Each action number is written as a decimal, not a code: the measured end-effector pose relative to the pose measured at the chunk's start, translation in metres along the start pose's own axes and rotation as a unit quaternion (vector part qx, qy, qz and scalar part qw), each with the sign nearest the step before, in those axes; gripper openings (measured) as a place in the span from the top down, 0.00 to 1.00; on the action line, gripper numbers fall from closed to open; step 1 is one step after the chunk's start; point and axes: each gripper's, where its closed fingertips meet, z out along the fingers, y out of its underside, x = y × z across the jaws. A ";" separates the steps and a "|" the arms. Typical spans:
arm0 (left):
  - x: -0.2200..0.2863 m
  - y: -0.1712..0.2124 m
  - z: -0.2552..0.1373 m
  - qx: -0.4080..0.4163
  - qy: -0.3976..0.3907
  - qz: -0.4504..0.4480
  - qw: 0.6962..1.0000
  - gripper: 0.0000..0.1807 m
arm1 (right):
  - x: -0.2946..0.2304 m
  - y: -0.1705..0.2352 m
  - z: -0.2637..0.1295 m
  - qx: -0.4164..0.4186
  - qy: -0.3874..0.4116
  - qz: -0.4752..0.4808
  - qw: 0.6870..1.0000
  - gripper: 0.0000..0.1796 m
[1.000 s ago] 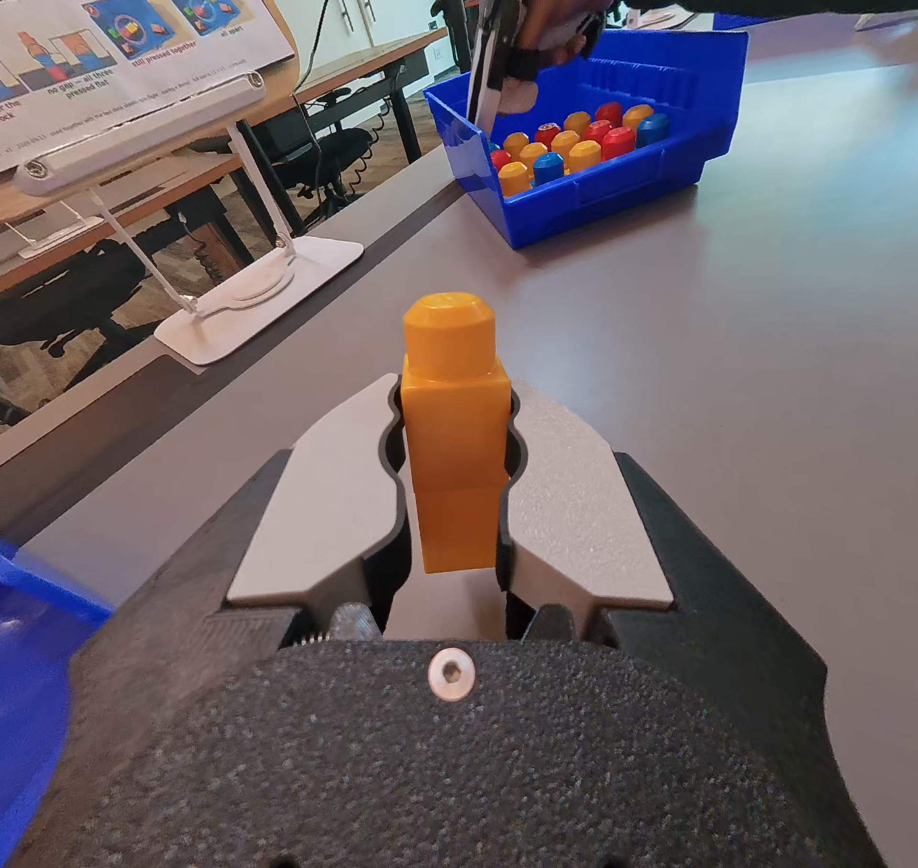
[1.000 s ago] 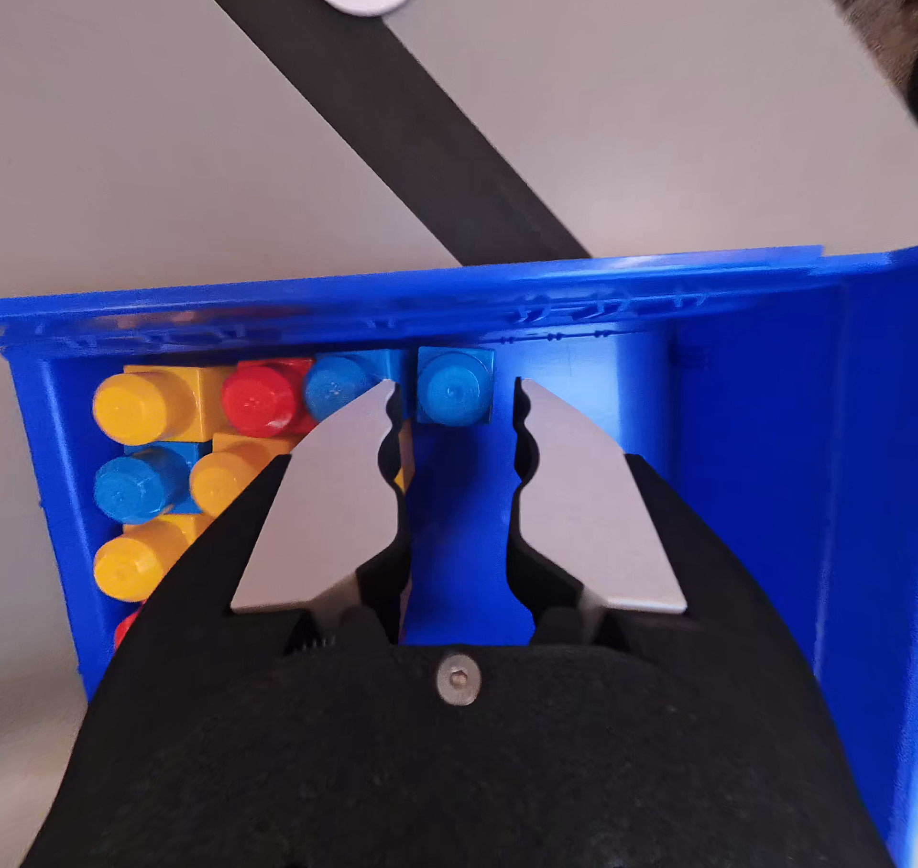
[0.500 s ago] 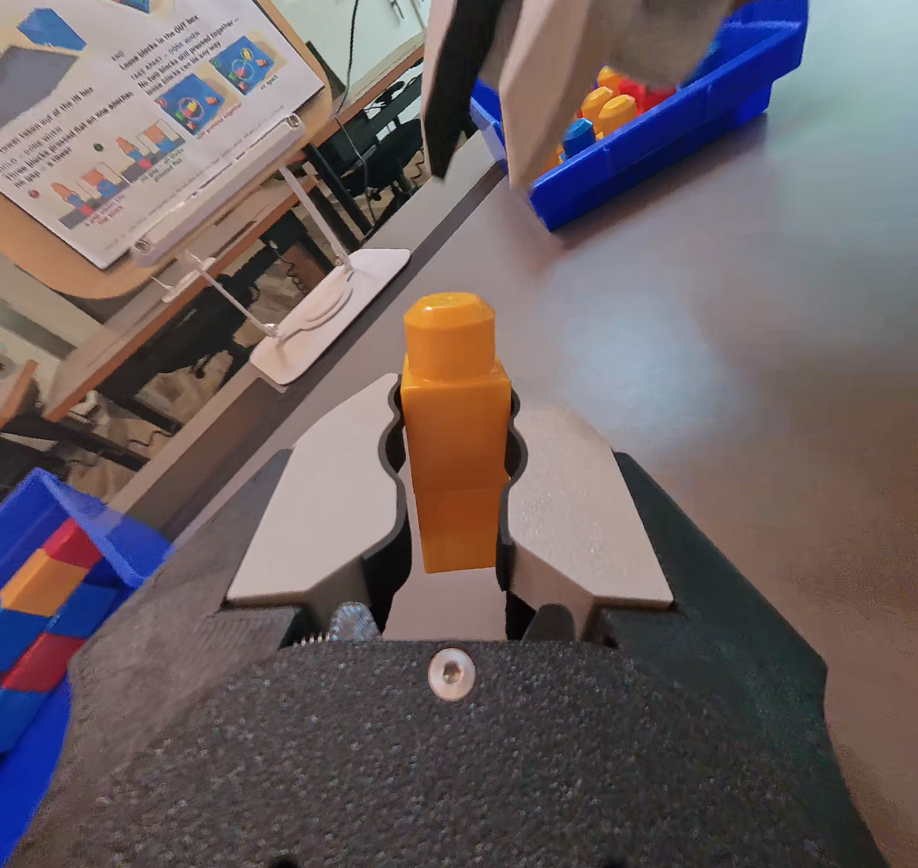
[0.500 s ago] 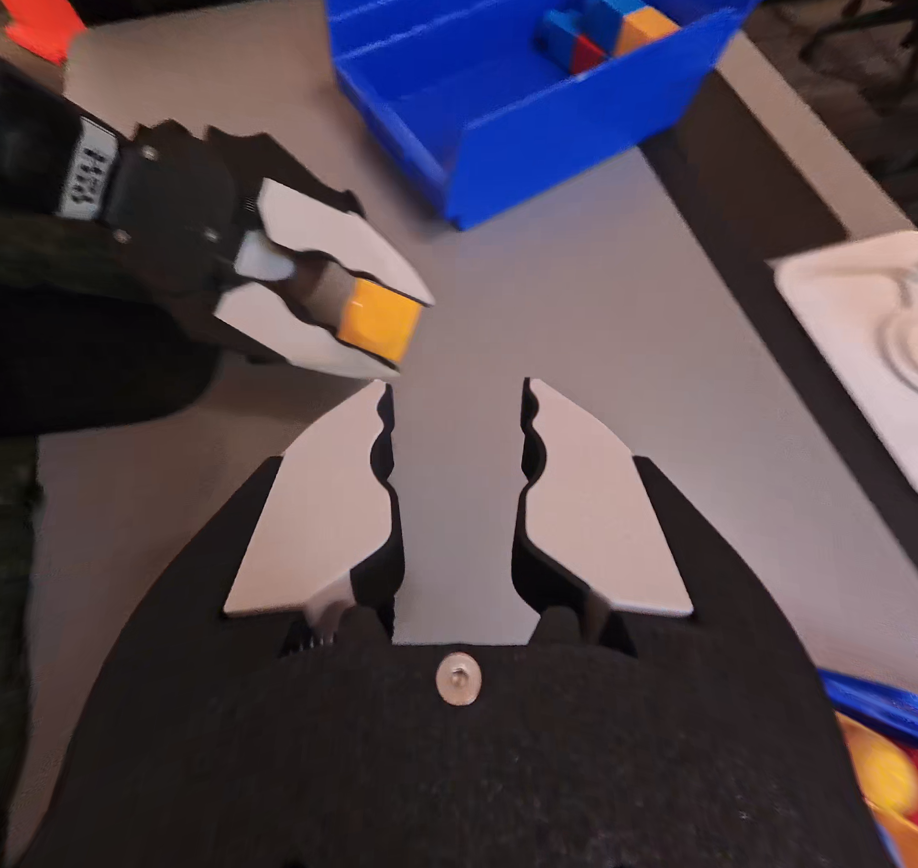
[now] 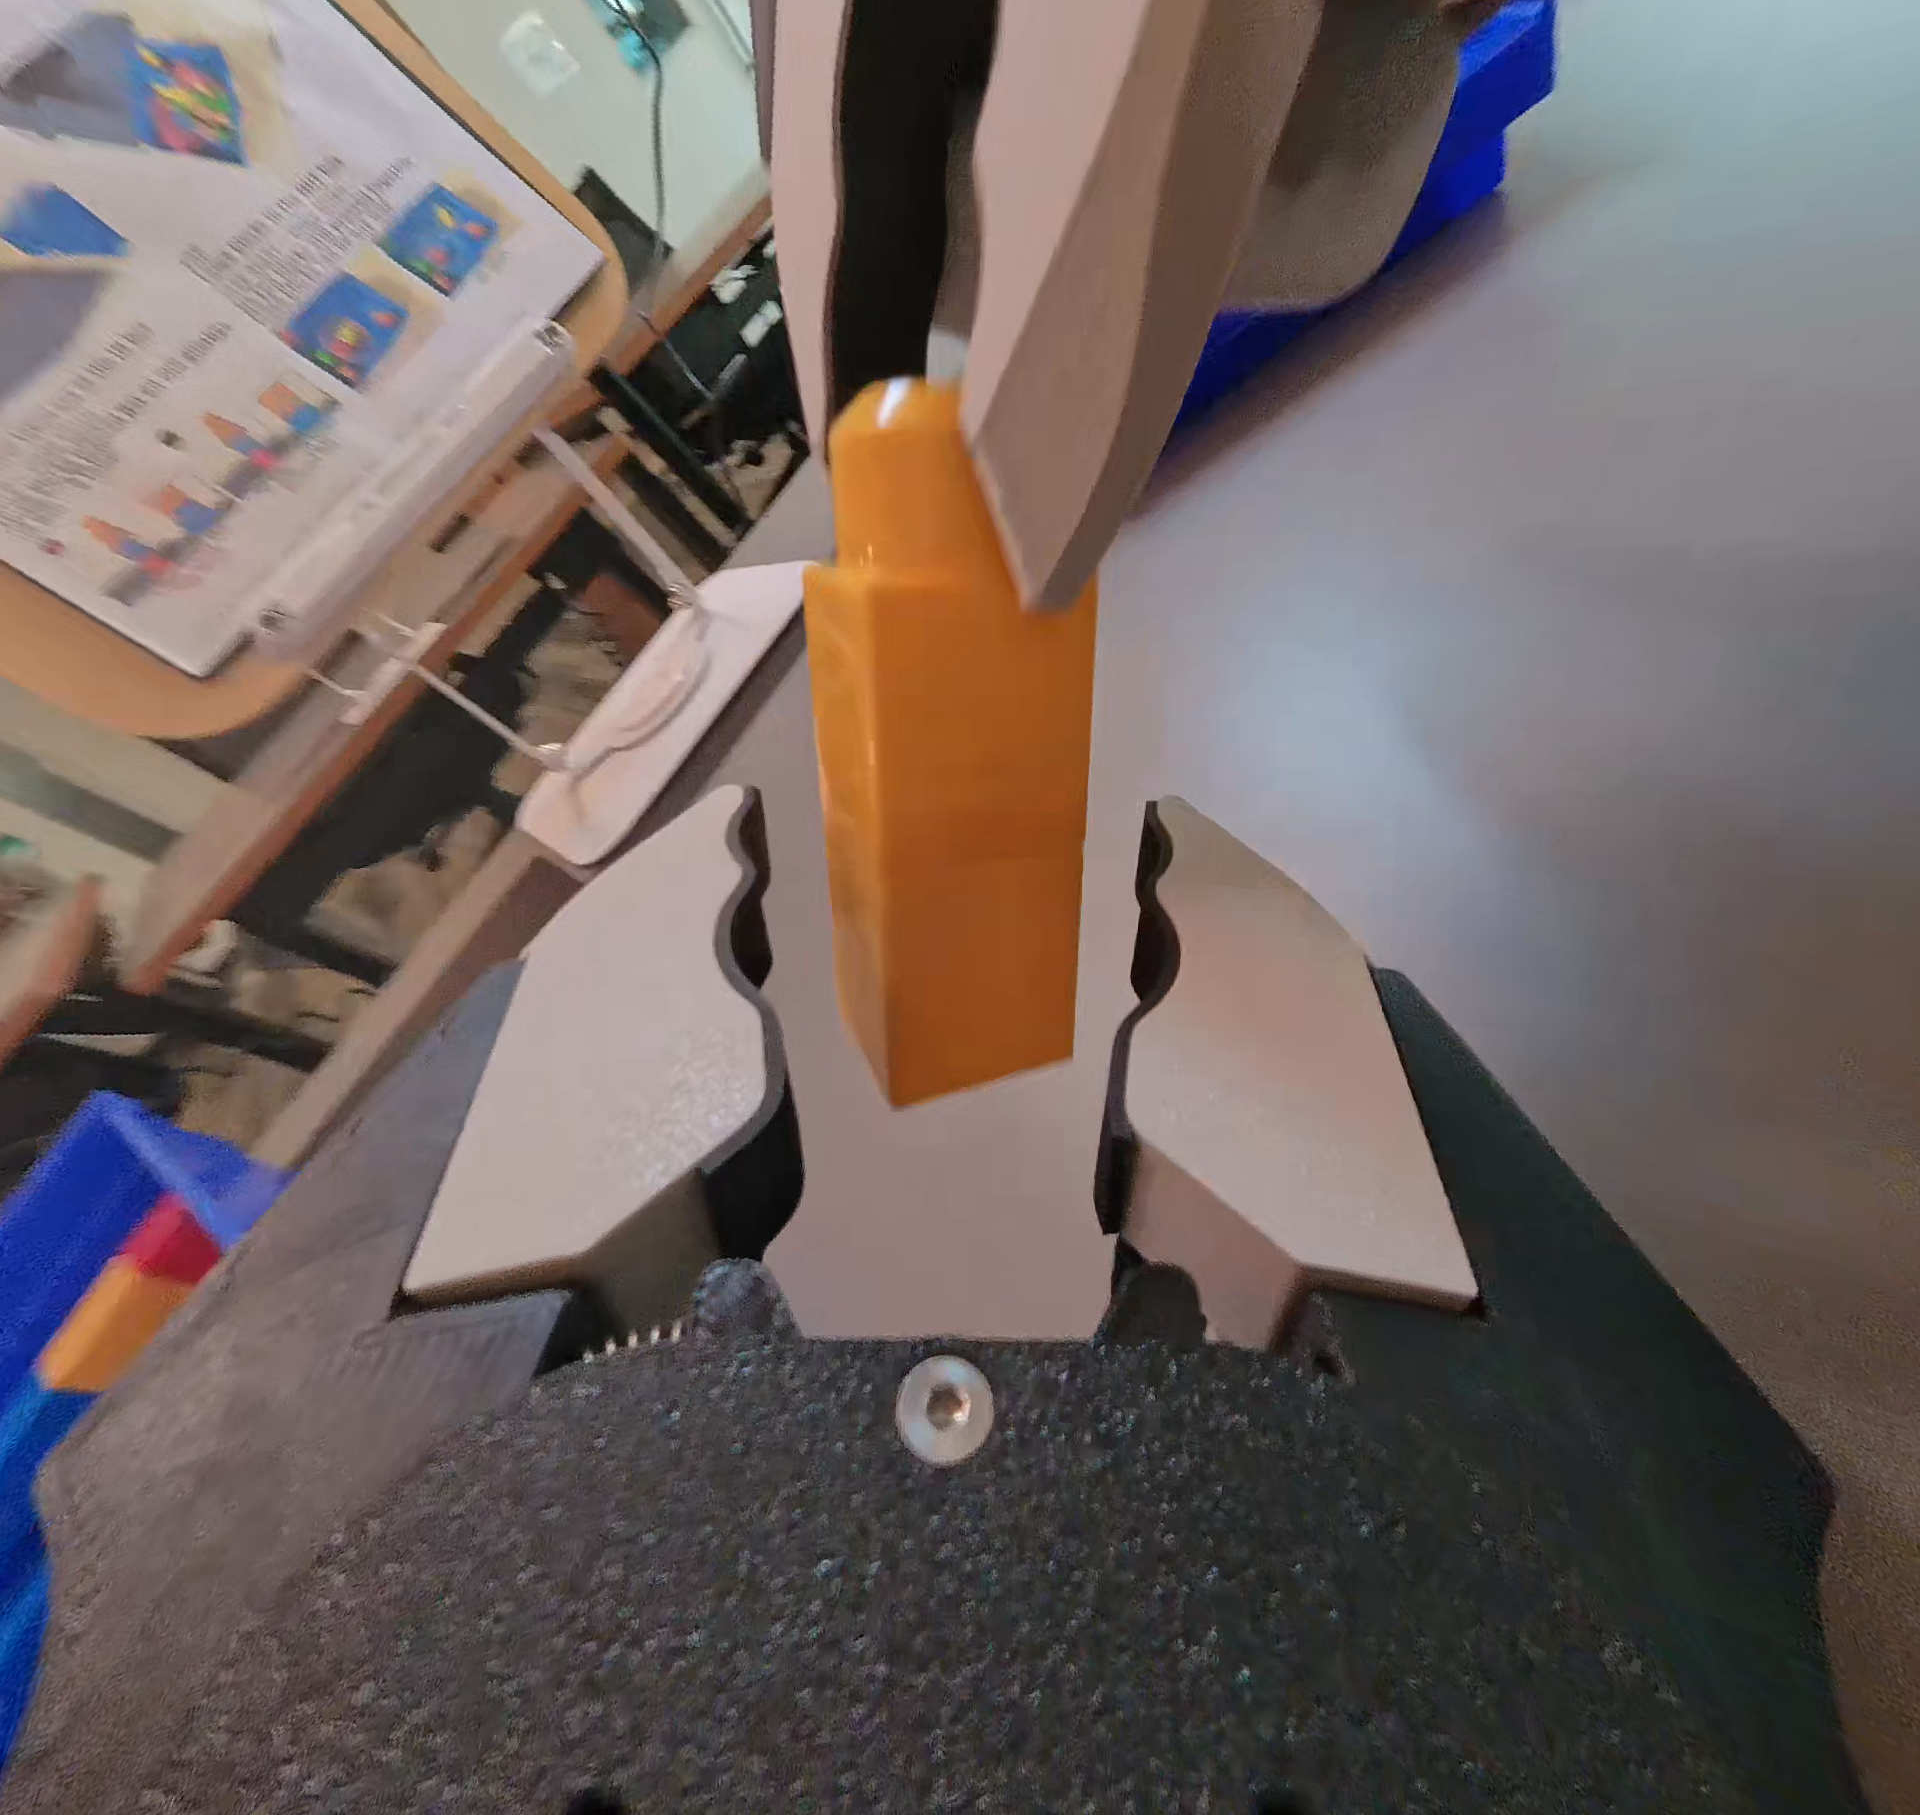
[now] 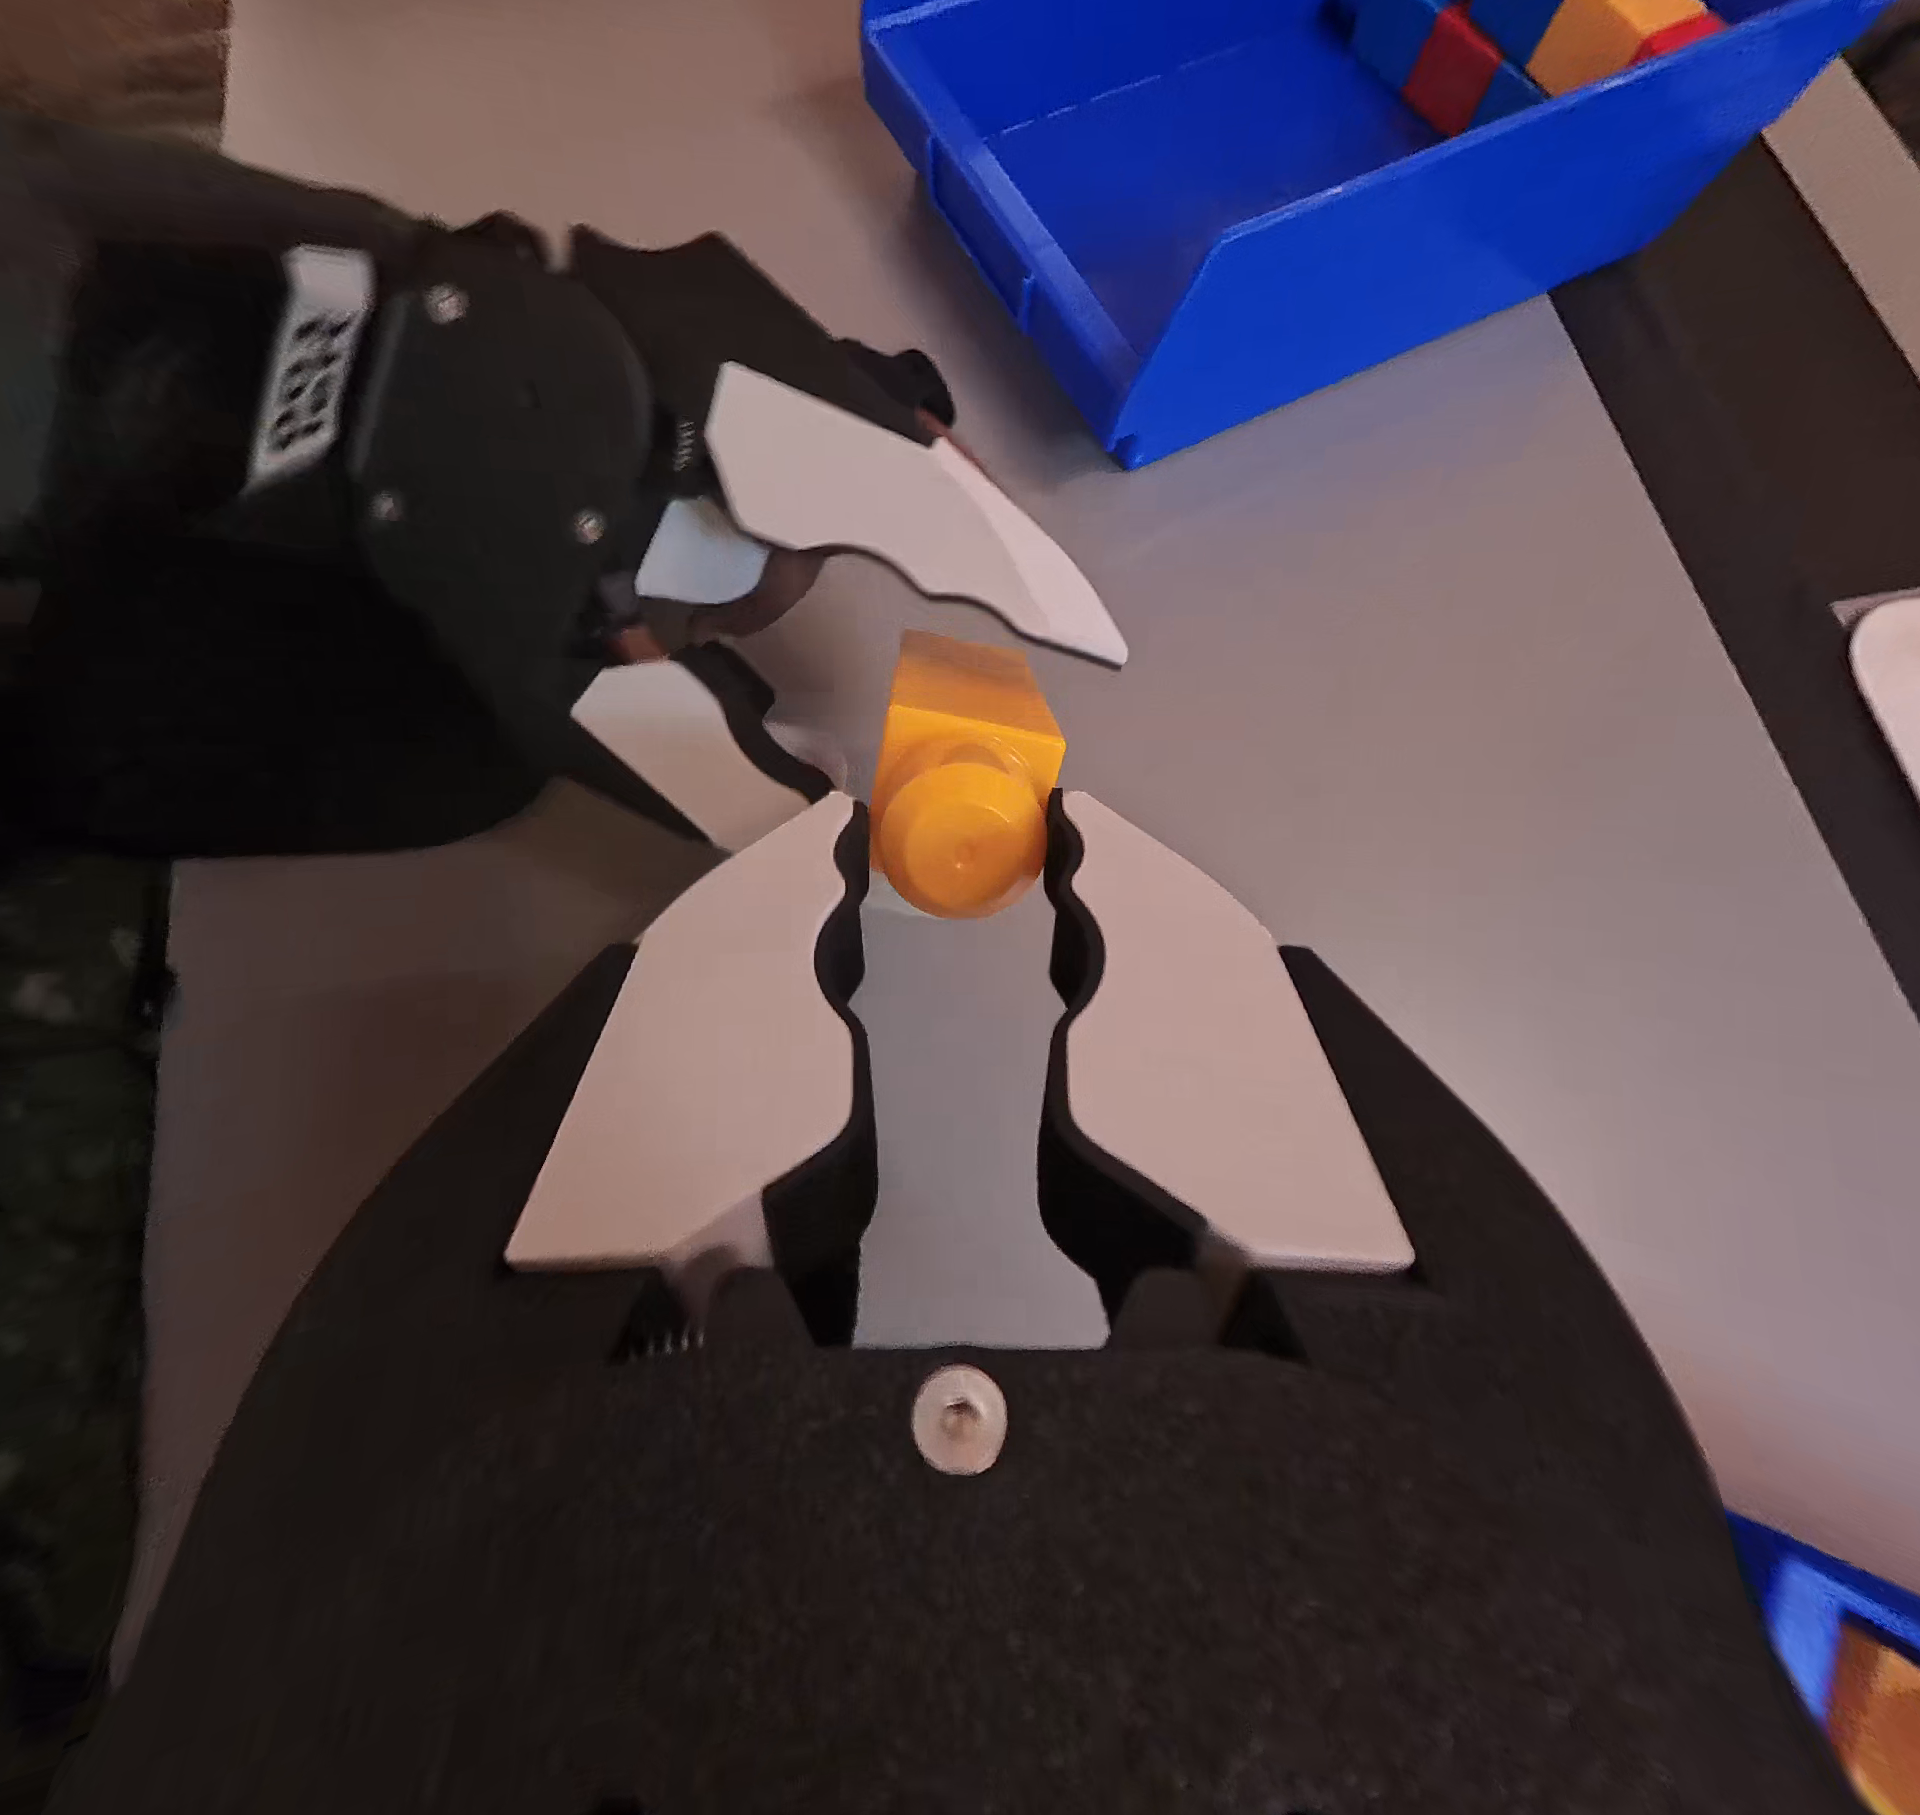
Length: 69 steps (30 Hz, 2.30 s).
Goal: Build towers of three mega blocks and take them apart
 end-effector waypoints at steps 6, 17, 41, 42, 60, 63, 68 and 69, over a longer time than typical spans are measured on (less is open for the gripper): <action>0.019 -0.004 0.000 0.017 0.061 -0.008 0.998 0.73 | -0.002 0.012 -0.021 -0.012 -0.024 -0.048 0.998 0.82; -0.001 0.013 0.005 -0.002 0.046 -0.062 0.997 0.73 | 0.170 0.036 -0.181 -0.068 0.283 0.024 0.956 0.82; 0.000 0.023 0.008 0.005 0.060 -0.107 0.992 0.73 | 0.313 0.217 -0.162 -0.206 0.209 0.182 0.938 0.77; 0.000 0.023 0.008 0.006 0.060 -0.107 0.992 0.73 | 0.311 0.200 -0.165 -0.184 0.225 0.163 0.943 0.76; 0.015 0.005 0.003 0.006 0.025 0.025 0.999 0.73 | 0.005 0.022 0.015 -0.003 0.000 -0.032 0.999 0.83; 0.013 0.002 0.002 0.022 0.024 0.017 0.999 0.74 | 0.002 0.024 0.009 -0.017 0.002 -0.056 0.998 0.84; -0.012 0.015 0.001 0.017 0.004 -0.082 0.997 0.89 | 0.077 0.018 -0.065 -0.030 0.121 -0.040 0.991 0.84; -0.018 0.015 -0.001 0.023 0.001 -0.111 0.994 0.96 | 0.108 0.022 -0.090 -0.042 0.173 -0.030 0.984 0.84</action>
